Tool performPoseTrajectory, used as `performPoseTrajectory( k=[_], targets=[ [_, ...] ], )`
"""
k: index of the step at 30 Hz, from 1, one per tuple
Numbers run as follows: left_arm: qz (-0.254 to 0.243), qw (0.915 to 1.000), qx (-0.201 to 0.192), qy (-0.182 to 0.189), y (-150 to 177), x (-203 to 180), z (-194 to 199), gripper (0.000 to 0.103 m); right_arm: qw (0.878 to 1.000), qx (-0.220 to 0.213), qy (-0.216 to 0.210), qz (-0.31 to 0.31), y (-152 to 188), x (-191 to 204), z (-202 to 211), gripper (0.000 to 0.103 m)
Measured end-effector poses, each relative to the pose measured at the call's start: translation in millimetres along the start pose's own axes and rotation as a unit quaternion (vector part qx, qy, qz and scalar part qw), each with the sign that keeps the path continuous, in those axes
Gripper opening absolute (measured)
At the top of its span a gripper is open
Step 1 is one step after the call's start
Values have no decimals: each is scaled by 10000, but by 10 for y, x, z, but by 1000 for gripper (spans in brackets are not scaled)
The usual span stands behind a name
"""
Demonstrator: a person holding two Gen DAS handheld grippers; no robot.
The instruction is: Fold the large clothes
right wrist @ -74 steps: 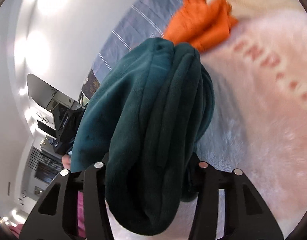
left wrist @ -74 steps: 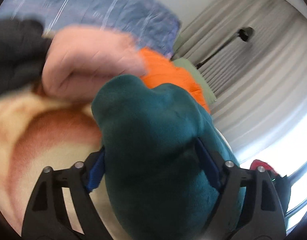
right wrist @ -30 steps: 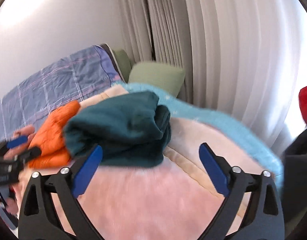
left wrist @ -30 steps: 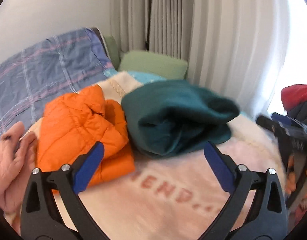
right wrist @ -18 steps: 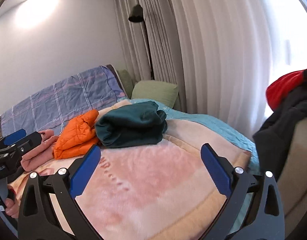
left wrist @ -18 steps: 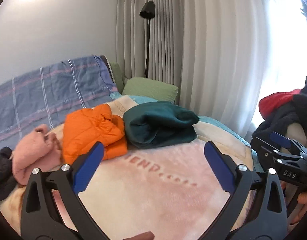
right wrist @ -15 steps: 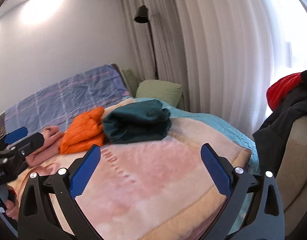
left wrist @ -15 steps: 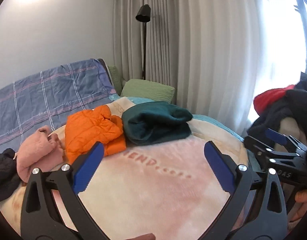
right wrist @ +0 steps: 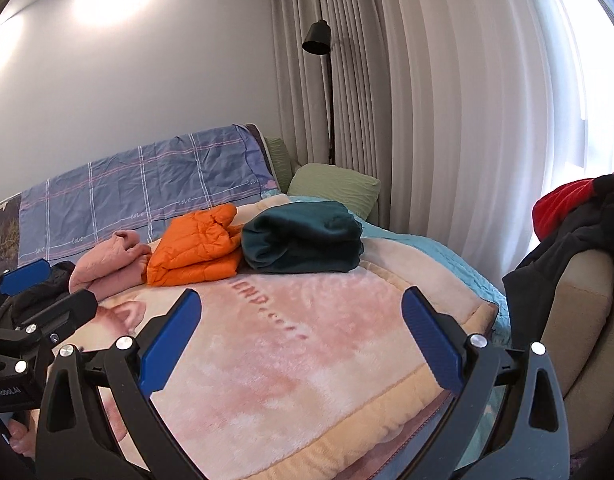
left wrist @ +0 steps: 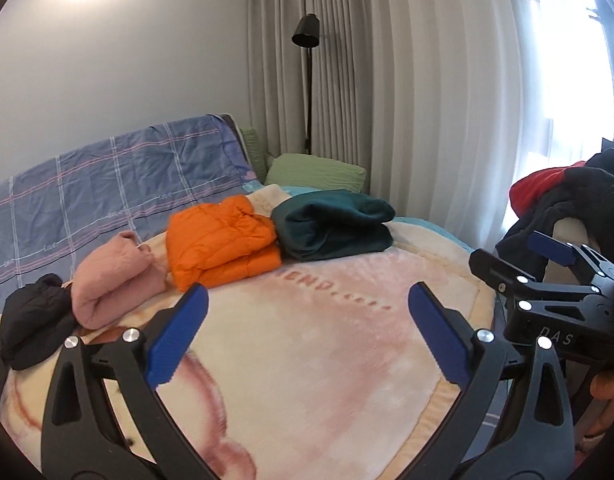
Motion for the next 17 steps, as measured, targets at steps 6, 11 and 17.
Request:
performPoseTrajectory(
  k=[6, 11, 17],
  targets=[
    [73, 9999, 40, -58, 81, 113, 89, 101, 9999, -76, 120, 59, 22, 52, 61, 100],
    [107, 9997, 184, -114, 152, 165, 74, 101, 9997, -99, 200, 68, 35, 73, 67, 100],
    [121, 9994, 301, -135, 213, 190, 35, 101, 9996, -112, 243, 100, 62, 96, 58, 100]
  ],
)
Point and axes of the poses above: each gripper's, at about its wrist camera, not at the fingertips, and z roughly against the way its jaws point, x to its left, y to its underside, the point moved 4 cm from there along -z, roughly the way its jaws point, and after that the axes turned 15 degrees about -z, right-handed, at the moved point
